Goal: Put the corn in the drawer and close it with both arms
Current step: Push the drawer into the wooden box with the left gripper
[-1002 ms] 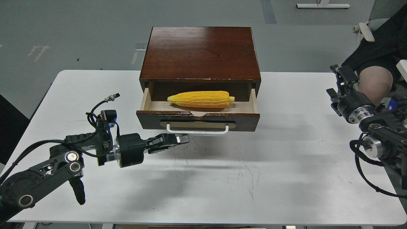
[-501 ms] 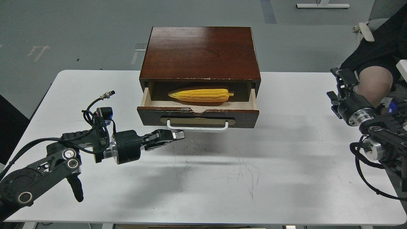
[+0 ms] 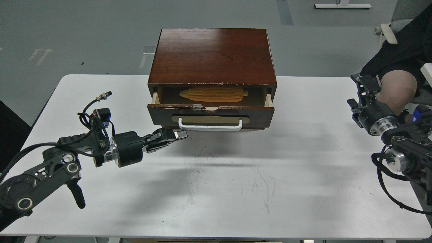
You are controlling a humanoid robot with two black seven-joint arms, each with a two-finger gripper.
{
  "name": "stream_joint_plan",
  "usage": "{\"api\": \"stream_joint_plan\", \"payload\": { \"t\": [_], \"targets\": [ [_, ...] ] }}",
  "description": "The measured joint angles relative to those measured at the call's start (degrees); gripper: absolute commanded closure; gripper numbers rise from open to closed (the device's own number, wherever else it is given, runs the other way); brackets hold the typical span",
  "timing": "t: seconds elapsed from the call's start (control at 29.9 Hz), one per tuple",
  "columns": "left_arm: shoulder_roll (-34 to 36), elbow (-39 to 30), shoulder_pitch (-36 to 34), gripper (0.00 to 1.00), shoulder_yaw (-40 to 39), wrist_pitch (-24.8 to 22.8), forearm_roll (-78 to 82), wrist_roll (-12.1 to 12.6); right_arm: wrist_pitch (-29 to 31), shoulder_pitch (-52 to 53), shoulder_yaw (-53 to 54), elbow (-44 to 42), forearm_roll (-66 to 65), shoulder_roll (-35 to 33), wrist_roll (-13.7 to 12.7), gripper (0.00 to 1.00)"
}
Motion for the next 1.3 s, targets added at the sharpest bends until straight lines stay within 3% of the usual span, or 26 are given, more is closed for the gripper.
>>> {"api": "stream_joint_plan", "payload": {
  "t": [0.5,1.3],
  "targets": [
    [-2.2,5.9,-2.9,1.0,0.2,0.0,-2.1,-0.5,0.0,0.0,0.1,0.0,0.0,0.0,0.0,0.0],
    [-3.7,9.7,-5.9,1.0,0.2,0.0,-2.2,-0.5,-0.1,-0.4,0.2,0.0,0.0,-0.1,0.0,0.0]
  ]
}}
